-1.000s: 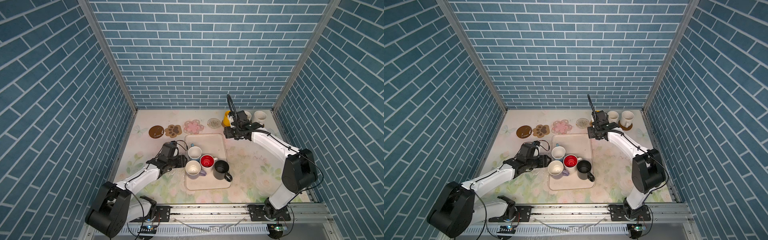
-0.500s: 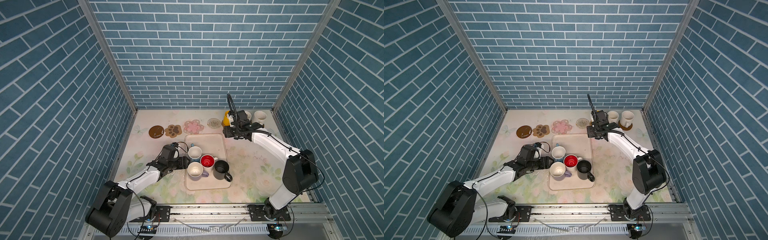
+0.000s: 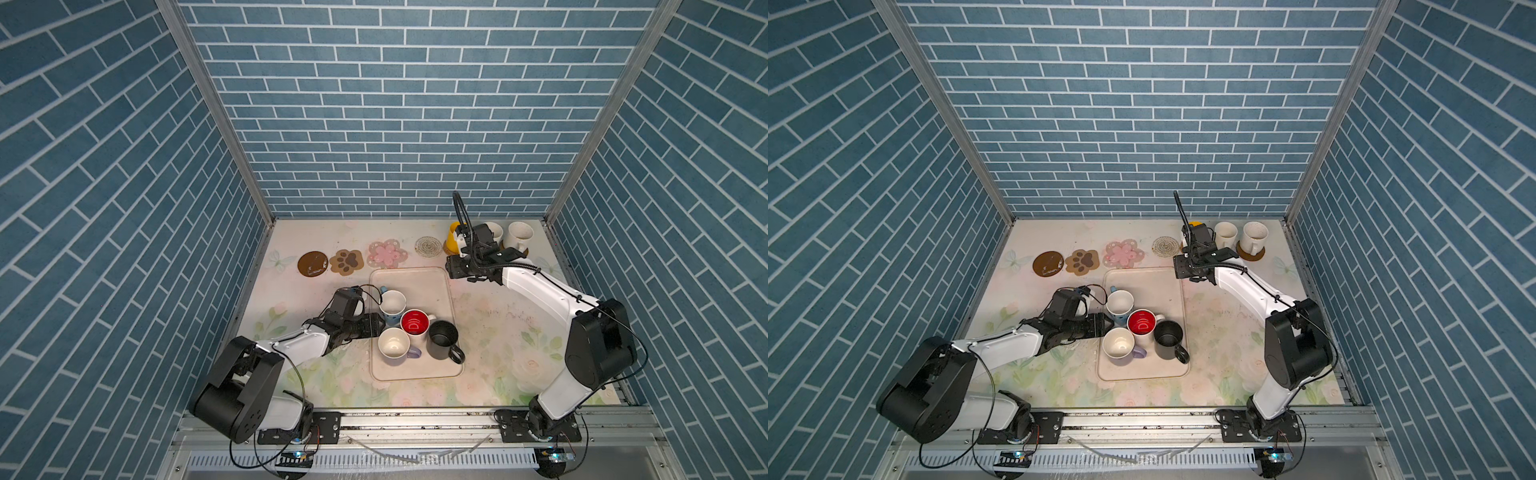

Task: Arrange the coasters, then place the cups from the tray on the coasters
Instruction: 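Raise right gripper above the coasters while left gripper lowers toward the blue floral mug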

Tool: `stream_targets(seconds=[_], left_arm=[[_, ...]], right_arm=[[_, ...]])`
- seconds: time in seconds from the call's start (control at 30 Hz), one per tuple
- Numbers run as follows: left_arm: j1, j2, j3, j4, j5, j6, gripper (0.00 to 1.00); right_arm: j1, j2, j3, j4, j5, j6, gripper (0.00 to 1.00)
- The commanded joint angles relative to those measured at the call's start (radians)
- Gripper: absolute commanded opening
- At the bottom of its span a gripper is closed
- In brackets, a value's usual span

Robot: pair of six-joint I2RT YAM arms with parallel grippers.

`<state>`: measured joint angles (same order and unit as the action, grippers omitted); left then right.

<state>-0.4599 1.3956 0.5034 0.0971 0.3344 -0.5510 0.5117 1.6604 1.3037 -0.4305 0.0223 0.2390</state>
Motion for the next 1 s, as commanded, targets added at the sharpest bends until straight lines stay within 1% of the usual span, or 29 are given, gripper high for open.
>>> stream_targets(seconds=[0.0,0.43,0.67,0.87,0.97], left_arm=[[-0.014,0.025,0.045,0.041,-0.004,-0.009,0.73],[-0.03,0.146,0.149,0.055,-0.02,-0.018,0.73],[-0.059,0.204,0.223,0.041,-0.033,-0.017,0.73],[-0.063,0.195,0.234,0.015,-0.054,-0.012,0.73],[-0.064,0.153,0.221,-0.007,-0.073,-0.007,0.73]], right_arm=[[0.005,-0.034,-0.033,0.014,-0.003,0.02,0.64],[0.005,-0.047,-0.063,0.025,-0.01,0.015,0.64],[0.005,-0.056,-0.073,0.025,-0.009,0.013,0.64],[0.005,-0.056,-0.073,0.025,-0.03,0.014,0.64],[0.007,-0.05,-0.072,0.039,-0.086,0.014,0.63]])
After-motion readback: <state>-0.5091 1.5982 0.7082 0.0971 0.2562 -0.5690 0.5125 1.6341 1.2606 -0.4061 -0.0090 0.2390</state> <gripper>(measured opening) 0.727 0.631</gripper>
